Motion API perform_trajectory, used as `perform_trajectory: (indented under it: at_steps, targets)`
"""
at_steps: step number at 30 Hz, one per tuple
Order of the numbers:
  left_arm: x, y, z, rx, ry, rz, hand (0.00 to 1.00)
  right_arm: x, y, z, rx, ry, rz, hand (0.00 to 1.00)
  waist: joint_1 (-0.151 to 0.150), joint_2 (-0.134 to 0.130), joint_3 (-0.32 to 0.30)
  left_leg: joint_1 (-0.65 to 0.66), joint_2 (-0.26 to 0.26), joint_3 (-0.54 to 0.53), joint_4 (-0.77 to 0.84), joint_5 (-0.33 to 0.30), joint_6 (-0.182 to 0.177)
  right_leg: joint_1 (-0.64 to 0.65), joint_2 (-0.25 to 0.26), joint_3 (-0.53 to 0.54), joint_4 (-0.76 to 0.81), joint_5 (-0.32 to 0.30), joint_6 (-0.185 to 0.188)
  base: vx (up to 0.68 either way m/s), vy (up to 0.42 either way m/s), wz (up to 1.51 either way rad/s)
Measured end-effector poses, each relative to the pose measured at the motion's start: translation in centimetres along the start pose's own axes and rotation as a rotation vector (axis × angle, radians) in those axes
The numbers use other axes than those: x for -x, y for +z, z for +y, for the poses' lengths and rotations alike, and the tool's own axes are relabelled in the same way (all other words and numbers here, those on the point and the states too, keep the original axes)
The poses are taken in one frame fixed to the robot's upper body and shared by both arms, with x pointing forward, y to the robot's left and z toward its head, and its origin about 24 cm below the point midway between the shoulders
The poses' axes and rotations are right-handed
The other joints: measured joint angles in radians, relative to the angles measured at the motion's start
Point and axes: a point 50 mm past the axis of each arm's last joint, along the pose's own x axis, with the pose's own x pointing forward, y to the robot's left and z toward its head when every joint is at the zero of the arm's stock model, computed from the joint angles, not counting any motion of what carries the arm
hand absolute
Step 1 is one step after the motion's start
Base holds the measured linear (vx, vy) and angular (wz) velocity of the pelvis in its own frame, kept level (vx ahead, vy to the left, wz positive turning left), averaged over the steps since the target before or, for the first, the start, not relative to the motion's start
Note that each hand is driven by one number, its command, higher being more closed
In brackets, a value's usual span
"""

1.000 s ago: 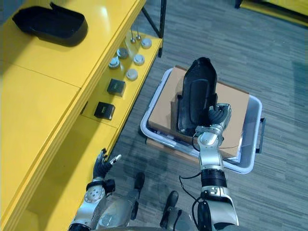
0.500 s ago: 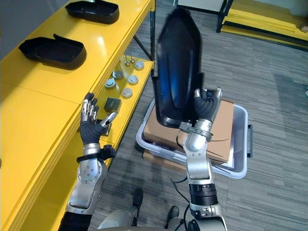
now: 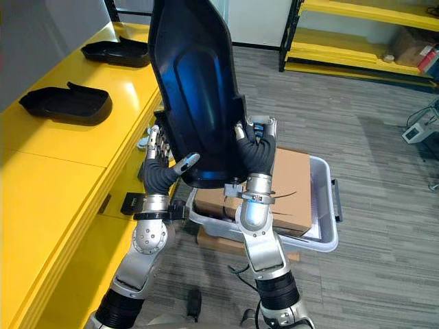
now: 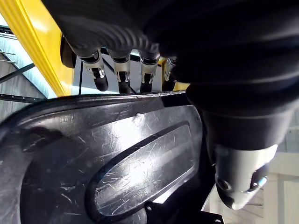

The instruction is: Walk over and take plastic housings, then place them on the shelf

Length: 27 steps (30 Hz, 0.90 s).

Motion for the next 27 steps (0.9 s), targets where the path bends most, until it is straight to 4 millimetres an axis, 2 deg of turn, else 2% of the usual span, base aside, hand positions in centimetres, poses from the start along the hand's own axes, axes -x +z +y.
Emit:
perform_trajectory:
  at_steps: [1,9,17,18,27]
  targets:
    - [0.0,0.0,-0.1,-0.001,0.001,0.001,1.0,0.1,-0.1,0.0,-0.012,0.001,0.011,1.0,-0.003,0.0,0.0,0.0,0.0,0.002,0.0,0.0,0.0,-0.001,0.0,0.002,0.0,0.001,0.001,-0.01,0.006,-0.06]
    - [-1.0,0.7,-0.5,-0.006,-0.014,-0.042,1.0,1.1,-1.1,-0.7,-0.077,0.002,0.081,1.0,-0.013,0.001,-0.018,0.0,-0.002,0.004,0.0,0.0,0.0,-0.001,-0.002,0.006,-0.005,0.005,0.001,0.0,0.001,0.0]
    - [-0.8,-1.1,0.1,-0.013,-0.016,0.053,1.0,1.7,-0.8,-0.1,-0.079,0.104,0.032,1.0,-0.015,0.002,-0.049,0.004,-0.001,0.005,0.0,0.0,0.0,0.003,-0.001,0.009,-0.008,0.006,0.001,0.0,0.0,0.0]
    - [-0.8,-1.3,0.2,-0.013,-0.014,0.061,1.0,1.7,-0.8,0.0,-0.08,0.108,0.032,0.0,-0.015,0.002,-0.049,0.004,-0.001,0.005,0.0,0.0,0.0,0.003,-0.001,0.009,-0.008,0.006,0.001,0.0,0.0,0.0]
    - [0.2,-2.4,1.4,-0.032,0.007,0.13,1.0,1.7,-0.8,-0.1,-0.091,0.221,0.019,0.0,-0.011,0.0,-0.051,0.011,-0.001,0.009,-0.001,0.0,0.001,0.004,-0.001,0.018,0.0,0.007,0.001,0.0,0.0,-0.01]
